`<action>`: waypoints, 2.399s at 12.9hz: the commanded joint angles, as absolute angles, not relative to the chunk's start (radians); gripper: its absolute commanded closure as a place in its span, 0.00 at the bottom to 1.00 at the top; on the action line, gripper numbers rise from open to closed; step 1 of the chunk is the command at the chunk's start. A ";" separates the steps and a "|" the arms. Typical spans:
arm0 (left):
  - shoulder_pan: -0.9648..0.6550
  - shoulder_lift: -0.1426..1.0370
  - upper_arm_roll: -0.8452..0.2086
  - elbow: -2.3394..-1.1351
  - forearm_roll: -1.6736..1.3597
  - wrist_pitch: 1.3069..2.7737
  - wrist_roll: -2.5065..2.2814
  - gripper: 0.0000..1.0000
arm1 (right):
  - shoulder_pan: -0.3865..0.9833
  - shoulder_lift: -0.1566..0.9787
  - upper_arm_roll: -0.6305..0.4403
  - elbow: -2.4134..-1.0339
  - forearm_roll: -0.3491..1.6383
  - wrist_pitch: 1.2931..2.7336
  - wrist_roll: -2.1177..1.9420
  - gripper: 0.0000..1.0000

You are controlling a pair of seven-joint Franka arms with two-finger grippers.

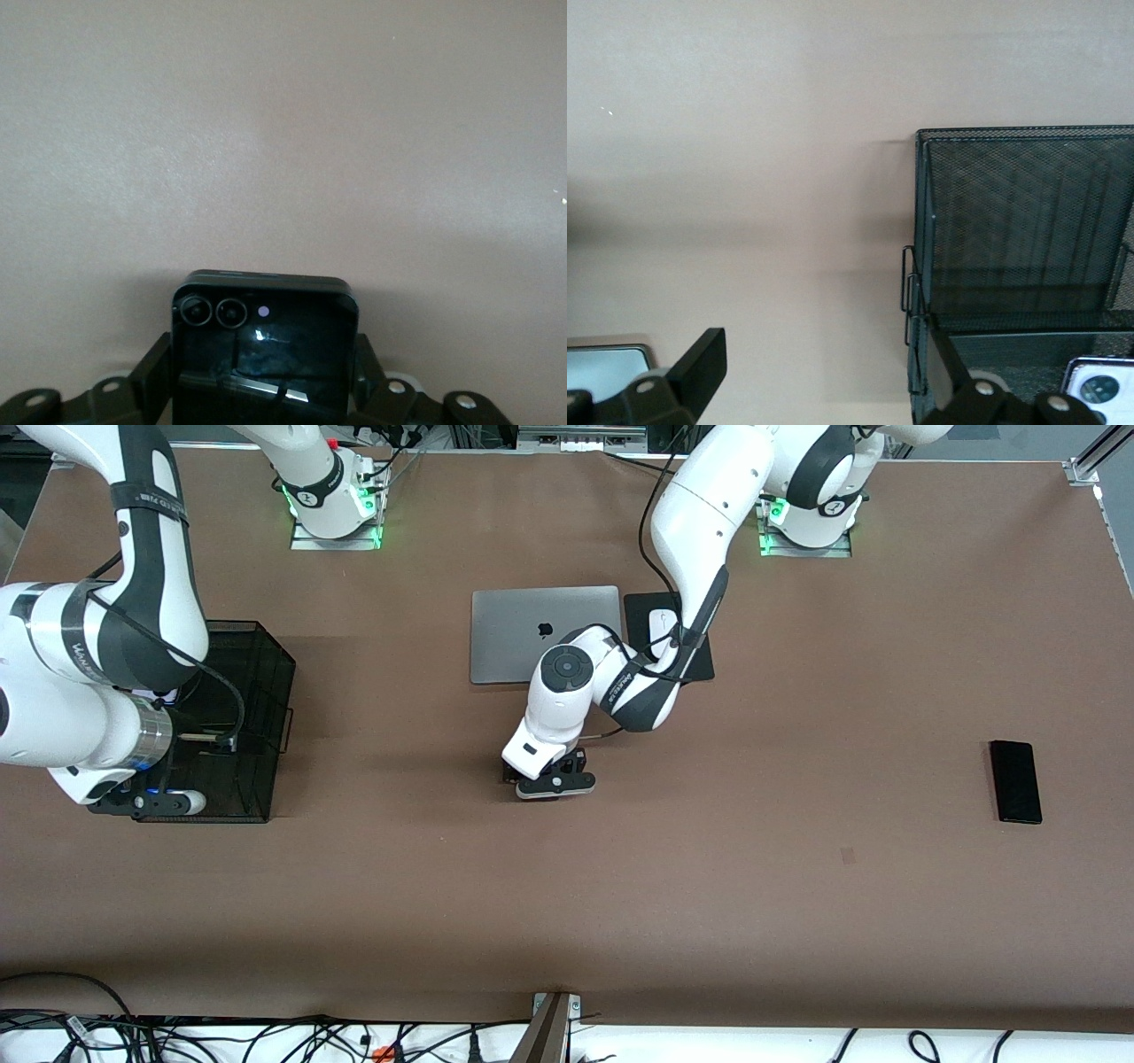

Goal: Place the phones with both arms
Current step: 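Carry the flip phone with the left gripper and set it down, then grasp the flip phone with the right gripper while the left reaches the slab phone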

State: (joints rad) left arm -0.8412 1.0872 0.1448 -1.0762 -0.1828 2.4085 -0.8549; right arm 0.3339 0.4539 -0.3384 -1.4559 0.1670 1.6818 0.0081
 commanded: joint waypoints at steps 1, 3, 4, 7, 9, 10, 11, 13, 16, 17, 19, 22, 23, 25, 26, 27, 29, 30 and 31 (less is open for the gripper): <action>-0.853 1.097 0.181 -1.039 -0.210 2.396 -0.859 0.00 | 0.337 0.459 -0.334 -1.436 0.181 1.672 0.034 0.00; -0.853 1.094 0.192 -1.039 -0.209 2.396 -0.864 0.00 | 0.339 0.459 -0.336 -1.436 0.181 1.671 0.029 0.00; -0.850 1.083 0.196 -1.040 -0.207 2.395 -0.864 0.00 | 0.337 0.459 -0.336 -1.436 0.181 1.671 0.029 0.00; -0.781 0.945 0.227 -1.107 -0.204 2.352 -0.856 0.00 | 0.339 0.459 -0.336 -1.436 0.183 1.671 0.035 0.00; -0.704 0.852 0.230 -1.159 -0.201 2.271 -0.845 0.00 | 0.339 0.459 -0.334 -1.436 0.184 1.672 0.034 0.00; -0.659 0.809 0.230 -1.163 -0.202 2.197 -0.798 0.00 | 0.347 0.459 -0.327 -1.436 0.184 1.677 0.017 0.00; -0.613 0.773 0.230 -1.164 -0.202 2.122 -0.746 0.00 | 0.354 0.459 -0.296 -1.431 0.183 1.705 0.031 0.00; -0.502 0.703 0.230 -1.166 -0.201 1.986 -0.646 0.00 | 0.374 0.475 -0.246 -1.430 0.181 1.776 0.043 0.00; -0.312 0.670 0.230 -1.167 -0.201 1.856 -0.371 0.00 | 0.454 0.541 -0.204 -1.425 0.181 1.912 0.124 0.00; -0.246 0.669 0.230 -1.180 -0.201 1.844 -0.274 0.00 | 0.487 0.573 -0.192 -1.416 0.181 1.983 0.161 0.00; -0.142 0.631 0.230 -1.222 -0.201 1.816 -0.078 0.00 | 0.540 0.661 -0.170 -1.355 0.181 2.060 0.213 0.00; 0.027 0.614 0.232 -1.273 -0.201 1.822 0.197 0.00 | 0.592 0.813 -0.138 -1.223 0.181 2.120 0.348 0.00; 0.087 0.621 0.230 -1.275 -0.201 1.828 0.271 0.00 | 0.622 0.852 -0.126 -1.217 0.175 2.155 0.368 0.00; 0.170 0.649 0.230 -1.273 -0.201 1.859 0.410 0.00 | 0.672 0.908 -0.127 -1.216 0.167 2.233 0.420 0.00; 0.213 0.672 0.230 -1.276 -0.199 1.862 0.486 0.00 | 0.690 0.923 -0.129 -1.218 0.164 2.259 0.429 0.00; 0.251 0.684 0.230 -1.290 -0.201 1.864 0.547 0.00 | 0.695 0.937 -0.126 -1.221 0.166 2.282 0.433 0.00; 0.297 0.698 0.230 -1.296 -0.180 1.899 0.603 0.00 | 0.715 0.965 -0.126 -1.221 0.167 2.307 0.437 0.00; 0.311 0.721 0.230 -1.298 -0.164 1.945 0.613 0.00 | 0.727 0.969 -0.124 -1.223 0.167 2.319 0.440 0.00; 0.317 0.760 0.230 -1.304 -0.149 1.988 0.615 0.00 | 0.730 0.974 -0.124 -1.223 0.169 2.324 0.443 0.00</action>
